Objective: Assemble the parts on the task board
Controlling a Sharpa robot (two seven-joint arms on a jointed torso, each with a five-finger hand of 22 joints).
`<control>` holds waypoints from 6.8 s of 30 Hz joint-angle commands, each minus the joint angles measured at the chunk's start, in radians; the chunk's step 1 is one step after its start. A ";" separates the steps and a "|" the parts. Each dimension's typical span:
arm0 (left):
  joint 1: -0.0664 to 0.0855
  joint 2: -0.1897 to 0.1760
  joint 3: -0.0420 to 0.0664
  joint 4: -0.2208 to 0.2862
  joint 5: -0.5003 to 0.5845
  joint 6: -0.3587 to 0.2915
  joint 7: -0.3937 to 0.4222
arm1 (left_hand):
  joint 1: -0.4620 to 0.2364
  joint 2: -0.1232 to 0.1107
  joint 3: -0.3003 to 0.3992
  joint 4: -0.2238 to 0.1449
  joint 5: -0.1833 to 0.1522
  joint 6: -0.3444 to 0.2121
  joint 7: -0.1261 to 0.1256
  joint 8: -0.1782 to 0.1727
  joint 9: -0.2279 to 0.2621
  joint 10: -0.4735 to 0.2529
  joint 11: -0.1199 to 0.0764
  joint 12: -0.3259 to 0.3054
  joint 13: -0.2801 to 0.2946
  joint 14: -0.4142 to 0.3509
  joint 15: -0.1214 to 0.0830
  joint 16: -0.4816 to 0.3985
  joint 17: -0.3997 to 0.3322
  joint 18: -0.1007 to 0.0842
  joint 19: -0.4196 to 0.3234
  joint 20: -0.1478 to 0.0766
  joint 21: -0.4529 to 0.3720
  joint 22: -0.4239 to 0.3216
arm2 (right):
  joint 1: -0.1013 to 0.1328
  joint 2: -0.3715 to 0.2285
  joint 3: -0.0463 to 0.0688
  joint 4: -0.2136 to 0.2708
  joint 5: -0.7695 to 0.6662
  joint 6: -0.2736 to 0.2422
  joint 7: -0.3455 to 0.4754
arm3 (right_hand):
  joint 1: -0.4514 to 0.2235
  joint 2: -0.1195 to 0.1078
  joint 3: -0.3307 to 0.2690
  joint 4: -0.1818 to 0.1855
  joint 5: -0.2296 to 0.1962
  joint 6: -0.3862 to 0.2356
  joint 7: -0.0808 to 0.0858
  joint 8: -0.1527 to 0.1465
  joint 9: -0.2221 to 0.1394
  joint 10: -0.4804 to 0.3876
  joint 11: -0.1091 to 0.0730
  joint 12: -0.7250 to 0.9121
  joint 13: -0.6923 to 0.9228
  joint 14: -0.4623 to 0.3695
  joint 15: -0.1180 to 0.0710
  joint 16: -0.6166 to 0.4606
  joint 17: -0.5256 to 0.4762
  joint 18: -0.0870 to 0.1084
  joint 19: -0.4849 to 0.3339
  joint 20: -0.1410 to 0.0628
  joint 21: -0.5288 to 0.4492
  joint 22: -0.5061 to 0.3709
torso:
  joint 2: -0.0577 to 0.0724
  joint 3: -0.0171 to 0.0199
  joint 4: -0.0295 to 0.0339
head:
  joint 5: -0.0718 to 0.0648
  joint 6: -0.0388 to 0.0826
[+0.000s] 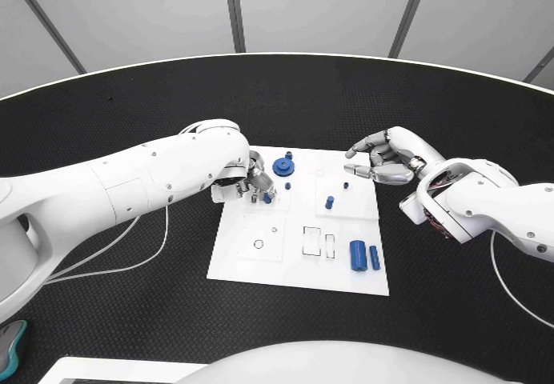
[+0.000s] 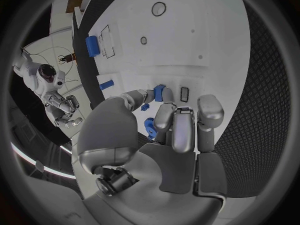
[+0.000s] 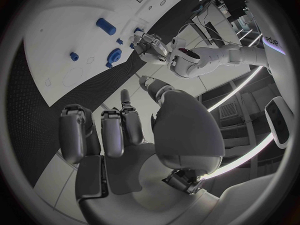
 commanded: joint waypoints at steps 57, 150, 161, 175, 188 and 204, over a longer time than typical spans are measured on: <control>0.050 -0.140 0.047 0.059 0.137 -0.027 -0.008 | -0.025 -0.058 -0.350 0.141 -0.158 -0.058 0.016 -0.070 -0.056 -0.094 0.022 -0.061 -0.118 0.039 0.012 -0.002 -0.003 0.005 -0.040 0.007 -0.065 -0.094 | 0.000 0.008 0.000 -0.031 0.000 0.004 0.002 | -0.007 0.000 -0.001 0.011 0.007 -0.008 0.001 0.006 -0.002 -0.001 -0.005 -0.006 0.112 0.076 -0.007 -0.006 0.130 0.017 0.038 -0.005 -0.008 0.119 | -0.002 -0.0004 0.0013 | 0.005 0.037; 0.042 0.033 0.054 -0.270 0.004 0.051 0.103 | 0.093 -0.023 -0.421 0.167 -0.208 -0.054 0.038 -0.130 -0.165 -0.132 0.043 -0.078 -0.173 0.037 0.032 0.000 -0.003 0.008 -0.048 0.026 -0.072 -0.104 | 0.000 0.022 0.000 -0.030 0.000 0.005 0.000 | -0.007 0.001 -0.001 0.012 0.009 -0.009 0.001 0.006 -0.002 -0.001 -0.005 -0.006 0.112 0.076 -0.007 -0.006 0.131 0.017 0.038 -0.005 -0.007 0.120 | 0.030 -0.0084 -0.0138 | 0.024 0.073; 0.042 0.034 0.054 -0.276 0.003 0.051 0.097 | 0.112 -0.016 -0.417 0.164 -0.207 -0.049 0.036 -0.128 -0.170 -0.132 0.041 -0.078 -0.176 0.037 0.030 0.000 -0.002 0.008 -0.047 0.025 -0.071 -0.102 | 0.000 0.022 0.000 -0.029 0.000 0.005 0.000 | -0.005 0.001 0.000 0.013 0.013 -0.010 0.000 0.008 -0.002 0.001 -0.005 -0.004 0.113 0.077 -0.007 -0.006 0.132 0.016 0.039 -0.006 -0.007 0.121 | 0.030 -0.0089 -0.0136 | 0.023 0.071; 0.042 0.036 0.054 -0.275 0.003 0.054 0.100 | 0.130 -0.001 -0.409 0.164 -0.207 -0.041 0.033 -0.125 -0.175 -0.129 0.038 -0.076 -0.174 0.037 0.028 0.000 -0.002 0.007 -0.045 0.024 -0.068 -0.097 | 0.000 0.024 0.000 -0.030 0.000 0.006 0.000 | -0.005 0.001 0.000 0.013 0.013 -0.010 0.000 0.008 -0.002 0.001 -0.005 -0.004 0.113 0.077 -0.007 -0.006 0.132 0.016 0.039 -0.006 -0.007 0.121 | 0.029 -0.0082 -0.0144 | 0.024 0.069; 0.042 0.039 0.054 -0.276 0.003 0.069 0.098 | 0.137 0.000 -0.408 0.162 -0.208 -0.038 0.031 -0.123 -0.176 -0.128 0.037 -0.076 -0.175 0.037 0.027 0.000 -0.002 0.007 -0.044 0.024 -0.068 -0.095 | 0.000 0.025 0.000 -0.031 0.000 0.007 0.000 | -0.005 0.001 0.000 0.013 0.013 -0.010 0.000 0.008 -0.002 0.001 -0.005 -0.004 0.113 0.077 -0.007 -0.006 0.132 0.016 0.039 -0.006 -0.007 0.121 | 0.030 -0.0086 -0.0140 | 0.023 0.067; 0.042 0.039 0.054 -0.277 0.005 0.068 0.102 | 0.210 0.045 -0.355 0.133 -0.223 -0.031 0.020 -0.116 -0.186 -0.125 0.026 -0.076 -0.175 0.038 0.017 0.000 -0.002 0.006 -0.040 0.018 -0.063 -0.088 | 0.000 0.028 0.000 -0.033 0.000 0.008 0.001 | -0.005 0.001 0.000 0.013 0.013 -0.010 0.000 0.008 -0.002 0.001 -0.005 -0.004 0.113 0.077 -0.007 -0.006 0.132 0.016 0.039 -0.006 -0.007 0.121 | 0.030 -0.0087 -0.0140 | 0.022 0.063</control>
